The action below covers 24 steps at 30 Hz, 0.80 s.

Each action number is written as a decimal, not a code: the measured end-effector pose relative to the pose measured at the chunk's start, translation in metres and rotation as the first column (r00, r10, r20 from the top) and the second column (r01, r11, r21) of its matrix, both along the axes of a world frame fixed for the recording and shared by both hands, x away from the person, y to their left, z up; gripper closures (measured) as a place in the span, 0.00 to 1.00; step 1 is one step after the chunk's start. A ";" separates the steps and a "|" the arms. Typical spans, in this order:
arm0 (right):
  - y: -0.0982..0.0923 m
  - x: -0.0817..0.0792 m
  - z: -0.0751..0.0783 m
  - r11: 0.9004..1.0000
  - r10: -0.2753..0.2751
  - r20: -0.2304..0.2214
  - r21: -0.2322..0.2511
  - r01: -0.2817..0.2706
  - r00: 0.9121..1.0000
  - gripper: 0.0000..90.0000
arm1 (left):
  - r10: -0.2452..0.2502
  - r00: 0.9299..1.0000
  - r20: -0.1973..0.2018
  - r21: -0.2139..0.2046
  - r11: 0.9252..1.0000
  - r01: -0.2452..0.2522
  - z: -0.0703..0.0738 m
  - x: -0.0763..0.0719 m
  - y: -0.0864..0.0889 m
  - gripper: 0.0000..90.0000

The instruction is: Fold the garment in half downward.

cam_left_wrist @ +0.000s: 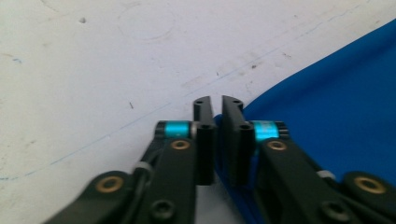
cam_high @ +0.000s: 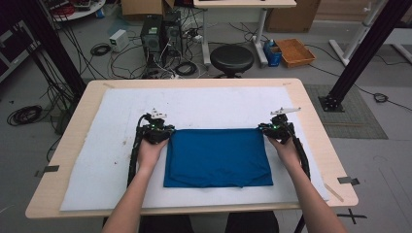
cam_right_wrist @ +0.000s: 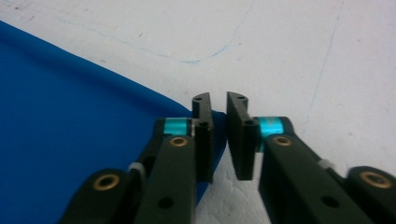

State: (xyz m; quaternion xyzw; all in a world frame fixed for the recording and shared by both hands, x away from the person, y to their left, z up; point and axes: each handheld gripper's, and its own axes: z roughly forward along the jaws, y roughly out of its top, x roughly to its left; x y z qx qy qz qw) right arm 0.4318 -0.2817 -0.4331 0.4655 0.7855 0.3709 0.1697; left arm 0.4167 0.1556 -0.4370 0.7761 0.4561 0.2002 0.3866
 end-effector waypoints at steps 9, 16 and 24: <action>-0.001 -0.018 0.017 0.999 0.032 0.060 0.022 -0.034 0.998 0.72 | 0.025 0.997 0.073 -0.027 0.999 -0.023 0.015 -0.020 0.017 0.47; -0.011 -0.040 0.025 0.995 0.055 0.092 0.074 -0.062 0.994 0.64 | -0.054 0.988 0.144 -0.054 0.997 0.062 0.014 -0.051 0.038 0.50; -0.026 -0.058 0.030 0.990 0.029 0.120 0.133 -0.045 0.992 0.62 | -0.072 0.969 0.236 -0.197 0.973 0.121 0.015 -0.074 0.048 0.52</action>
